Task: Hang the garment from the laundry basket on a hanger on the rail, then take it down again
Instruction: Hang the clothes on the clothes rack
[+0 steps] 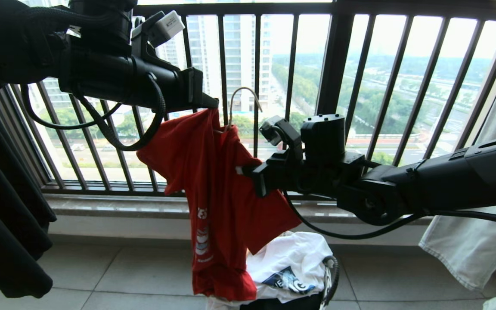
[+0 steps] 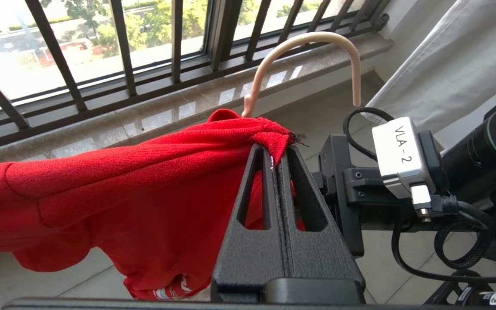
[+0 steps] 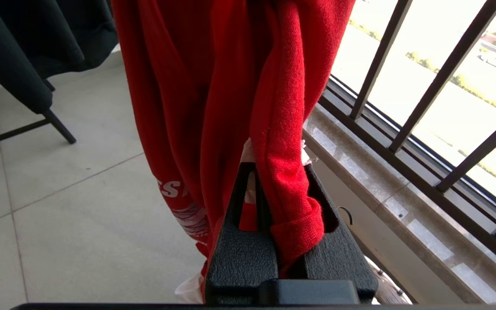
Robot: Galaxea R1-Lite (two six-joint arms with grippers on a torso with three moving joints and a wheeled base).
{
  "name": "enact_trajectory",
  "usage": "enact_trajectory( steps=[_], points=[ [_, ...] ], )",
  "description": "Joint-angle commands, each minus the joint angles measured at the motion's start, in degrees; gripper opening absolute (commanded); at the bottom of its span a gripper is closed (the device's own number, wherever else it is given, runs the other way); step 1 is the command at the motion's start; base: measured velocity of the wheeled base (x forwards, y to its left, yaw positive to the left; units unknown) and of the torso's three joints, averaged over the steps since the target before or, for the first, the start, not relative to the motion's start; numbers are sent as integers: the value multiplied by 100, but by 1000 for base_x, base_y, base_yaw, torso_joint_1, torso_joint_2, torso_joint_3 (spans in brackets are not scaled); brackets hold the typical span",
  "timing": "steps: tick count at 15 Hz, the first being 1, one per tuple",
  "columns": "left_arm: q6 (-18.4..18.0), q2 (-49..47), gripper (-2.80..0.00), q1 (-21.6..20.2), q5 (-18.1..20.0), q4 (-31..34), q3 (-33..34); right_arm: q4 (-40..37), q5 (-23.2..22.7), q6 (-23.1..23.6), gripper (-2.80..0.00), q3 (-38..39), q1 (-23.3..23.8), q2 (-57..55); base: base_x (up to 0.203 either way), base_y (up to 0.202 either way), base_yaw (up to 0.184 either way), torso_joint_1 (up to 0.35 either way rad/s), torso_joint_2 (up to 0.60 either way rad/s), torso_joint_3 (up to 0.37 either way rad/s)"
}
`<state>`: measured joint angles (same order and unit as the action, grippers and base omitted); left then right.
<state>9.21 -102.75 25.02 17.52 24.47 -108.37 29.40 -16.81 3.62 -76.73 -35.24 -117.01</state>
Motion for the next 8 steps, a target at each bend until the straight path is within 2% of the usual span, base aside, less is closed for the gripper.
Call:
enact_trajectory(
  steps=[1, 8],
  points=[
    [5, 86, -280, 144, -10, 6, 32, 30, -6, -26, -280, -32, 21, -33, 0, 0, 0, 0, 0, 0],
    [-7, 56, -280, 337, -25, 14, 107, 30, -6, -63, -280, -43, 35, -33, 0, 0, 0, 0, 0, 0]
  ],
)
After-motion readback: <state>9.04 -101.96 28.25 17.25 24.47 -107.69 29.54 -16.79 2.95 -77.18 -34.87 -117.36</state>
